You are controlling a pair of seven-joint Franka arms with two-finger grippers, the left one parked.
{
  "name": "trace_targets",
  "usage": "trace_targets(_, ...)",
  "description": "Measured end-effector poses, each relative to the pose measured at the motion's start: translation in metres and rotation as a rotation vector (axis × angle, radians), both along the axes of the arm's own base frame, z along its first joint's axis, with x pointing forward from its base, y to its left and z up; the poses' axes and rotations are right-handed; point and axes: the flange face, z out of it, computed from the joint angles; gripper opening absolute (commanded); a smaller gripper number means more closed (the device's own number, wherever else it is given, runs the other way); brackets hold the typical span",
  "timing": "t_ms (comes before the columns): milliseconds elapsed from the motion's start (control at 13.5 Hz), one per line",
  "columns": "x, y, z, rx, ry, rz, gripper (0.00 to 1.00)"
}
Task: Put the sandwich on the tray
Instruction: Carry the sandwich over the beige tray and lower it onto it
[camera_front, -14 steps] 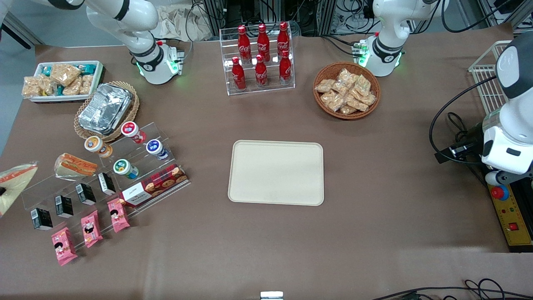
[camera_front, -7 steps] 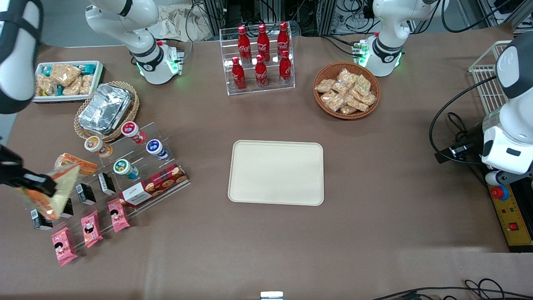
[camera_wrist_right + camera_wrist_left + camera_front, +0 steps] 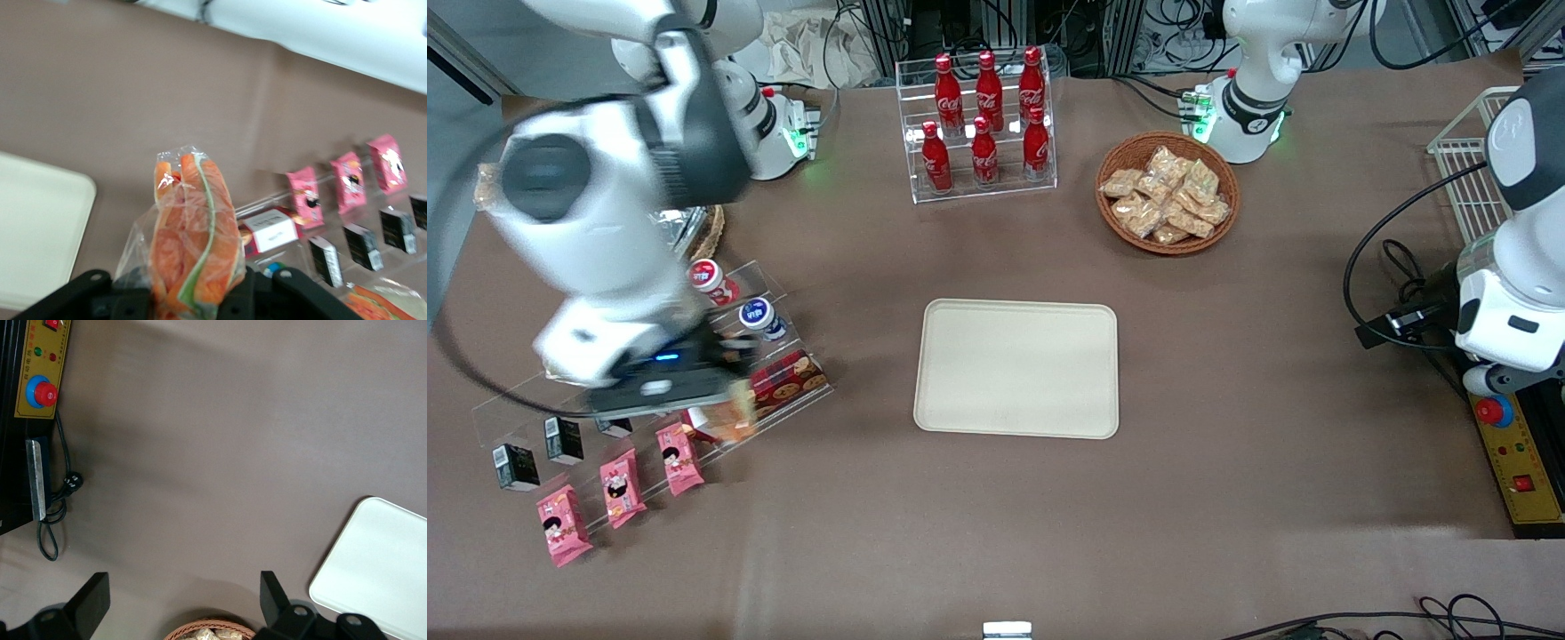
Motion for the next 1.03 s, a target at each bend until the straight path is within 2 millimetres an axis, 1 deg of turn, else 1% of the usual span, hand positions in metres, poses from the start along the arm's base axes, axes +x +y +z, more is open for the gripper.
trace_targets(148,-0.019,0.068,-0.033,-0.043,0.023,0.105,0.17)
trace_targets(221,-0.026,0.094,-0.048,-0.051,0.024,0.147,0.17)
trace_targets(369,-0.034,0.136,-0.077,-0.053,0.000,0.220,0.17)
trace_targets(517,-0.040,0.168,-0.103,-0.052,-0.020,0.301,0.17)
trace_targets(738,-0.050,0.213,-0.145,-0.027,-0.046,0.481,0.17)
trace_targets(886,-0.058,0.241,-0.175,0.007,-0.074,0.558,0.17)
trace_targets(1034,-0.066,0.263,-0.209,0.034,-0.089,0.629,0.18)
